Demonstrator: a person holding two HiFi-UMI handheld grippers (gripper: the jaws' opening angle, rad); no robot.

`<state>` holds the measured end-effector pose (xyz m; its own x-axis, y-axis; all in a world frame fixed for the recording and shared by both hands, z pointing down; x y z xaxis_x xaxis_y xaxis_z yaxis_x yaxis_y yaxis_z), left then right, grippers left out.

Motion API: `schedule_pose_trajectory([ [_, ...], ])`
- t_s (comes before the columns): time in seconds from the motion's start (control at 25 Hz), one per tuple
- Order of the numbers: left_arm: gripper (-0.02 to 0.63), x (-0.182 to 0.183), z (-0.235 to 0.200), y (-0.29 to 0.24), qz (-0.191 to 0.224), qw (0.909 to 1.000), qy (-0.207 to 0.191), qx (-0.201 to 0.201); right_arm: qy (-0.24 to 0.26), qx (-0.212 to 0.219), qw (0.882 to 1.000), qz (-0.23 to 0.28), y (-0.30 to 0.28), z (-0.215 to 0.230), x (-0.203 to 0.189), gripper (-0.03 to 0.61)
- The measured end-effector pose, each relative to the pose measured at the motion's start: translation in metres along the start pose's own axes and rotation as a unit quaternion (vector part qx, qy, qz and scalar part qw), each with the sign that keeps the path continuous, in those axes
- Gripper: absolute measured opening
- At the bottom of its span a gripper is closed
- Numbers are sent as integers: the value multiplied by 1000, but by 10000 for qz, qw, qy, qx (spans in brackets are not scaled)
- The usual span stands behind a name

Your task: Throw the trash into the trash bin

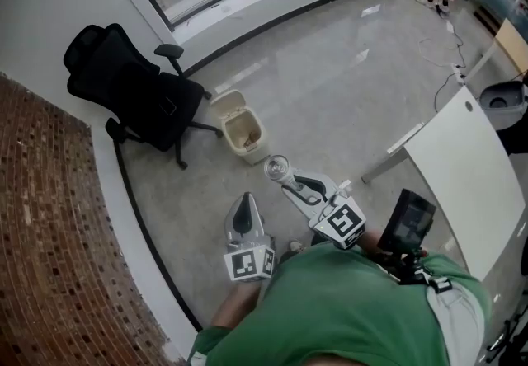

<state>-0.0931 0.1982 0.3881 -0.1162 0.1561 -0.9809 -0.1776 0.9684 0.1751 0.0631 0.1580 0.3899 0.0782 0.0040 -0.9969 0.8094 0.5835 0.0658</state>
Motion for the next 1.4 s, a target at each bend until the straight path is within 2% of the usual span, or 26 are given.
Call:
schedule_pose_trajectory([
  [0.4,6,-3,-13,-86,-15,9991,-285,316,-23,206,9997,147,-52,81,3,109],
  [0.76,6,-21,-9,-139,-55,9976,-406,565,-173,642,9977,121,-84,136,-6,109],
  [1.08,6,-36,-22,-160,-298,9956,-390,801,-333,679,9971,-64,-105,157,-20,109],
  [1.4,5,-49,-68,-194,-515,9944,-461,803,-297,468,9981,-262,-153,167,-26,109],
])
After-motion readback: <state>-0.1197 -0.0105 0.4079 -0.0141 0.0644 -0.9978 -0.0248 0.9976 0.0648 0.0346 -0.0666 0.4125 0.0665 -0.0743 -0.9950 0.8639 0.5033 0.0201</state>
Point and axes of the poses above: the fingertips, and each gripper's own axes: y backward along the fingers, z to its right, x out of its top, the point moved 6 cm from there along y, backward along the fingers, and after that the axes turned 11 degrees about z, right-handed, at the moved point
